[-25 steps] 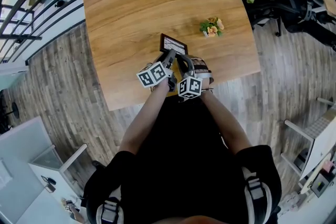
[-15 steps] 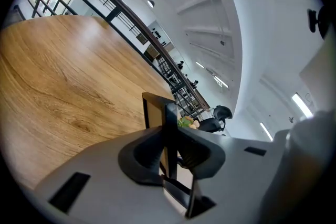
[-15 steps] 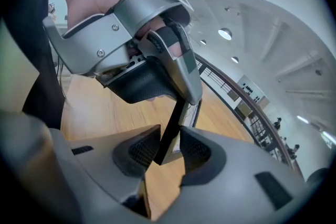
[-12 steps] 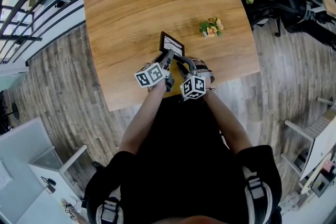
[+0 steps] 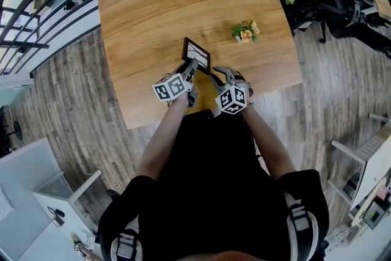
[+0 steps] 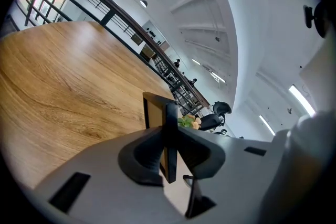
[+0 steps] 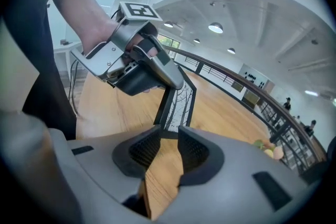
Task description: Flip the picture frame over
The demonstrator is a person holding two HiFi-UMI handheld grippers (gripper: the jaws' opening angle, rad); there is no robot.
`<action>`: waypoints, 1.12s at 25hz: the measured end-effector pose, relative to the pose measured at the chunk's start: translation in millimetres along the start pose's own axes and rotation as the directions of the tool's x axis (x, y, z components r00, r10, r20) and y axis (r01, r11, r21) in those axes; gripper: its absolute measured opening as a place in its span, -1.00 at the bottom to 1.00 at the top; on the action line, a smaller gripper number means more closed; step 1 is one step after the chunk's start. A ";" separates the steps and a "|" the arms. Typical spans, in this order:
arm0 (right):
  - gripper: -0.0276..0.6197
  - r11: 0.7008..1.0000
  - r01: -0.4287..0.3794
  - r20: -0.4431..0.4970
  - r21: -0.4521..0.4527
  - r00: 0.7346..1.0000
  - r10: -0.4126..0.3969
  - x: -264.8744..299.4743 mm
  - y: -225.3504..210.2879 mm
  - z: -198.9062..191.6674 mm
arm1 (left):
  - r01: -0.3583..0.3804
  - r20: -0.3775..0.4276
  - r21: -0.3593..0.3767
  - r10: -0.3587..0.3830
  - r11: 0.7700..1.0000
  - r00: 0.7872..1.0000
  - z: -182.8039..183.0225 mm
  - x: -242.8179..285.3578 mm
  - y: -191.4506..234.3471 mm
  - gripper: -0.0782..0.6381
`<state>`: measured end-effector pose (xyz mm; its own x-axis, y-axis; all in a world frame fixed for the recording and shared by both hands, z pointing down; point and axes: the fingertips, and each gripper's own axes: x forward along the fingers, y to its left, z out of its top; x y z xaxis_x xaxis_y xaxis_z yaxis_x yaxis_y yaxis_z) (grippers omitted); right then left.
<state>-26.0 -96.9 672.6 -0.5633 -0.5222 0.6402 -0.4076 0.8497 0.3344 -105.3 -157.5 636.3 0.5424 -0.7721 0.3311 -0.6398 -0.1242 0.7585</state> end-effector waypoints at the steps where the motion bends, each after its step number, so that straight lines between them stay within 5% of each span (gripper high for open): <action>1: -0.56 0.999 -0.014 0.000 0.033 1.000 0.014 0.3 0.2 -1.8 | 0.007 -0.007 0.007 -0.007 1.000 1.000 -1.0 -1.1 0.3 -0.52; 13: -0.44 0.967 -0.089 0.029 0.238 0.996 0.084 -1.5 -25.6 -12.1 | 0.150 -0.098 0.071 -0.143 0.986 0.985 -16.3 -14.6 -19.0 -0.52; 28: -0.43 0.909 -0.342 0.137 0.239 0.938 0.317 -3.5 -48.1 -20.9 | 0.258 -0.147 0.146 -0.237 0.955 0.960 -37.0 -14.8 -51.9 -0.52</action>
<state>10.6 -134.4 668.8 -0.7567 -0.2304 0.6118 -0.3491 0.9336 -0.0802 -60.0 -116.5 612.8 0.7525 -0.6204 0.2212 -0.5508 -0.4085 0.7278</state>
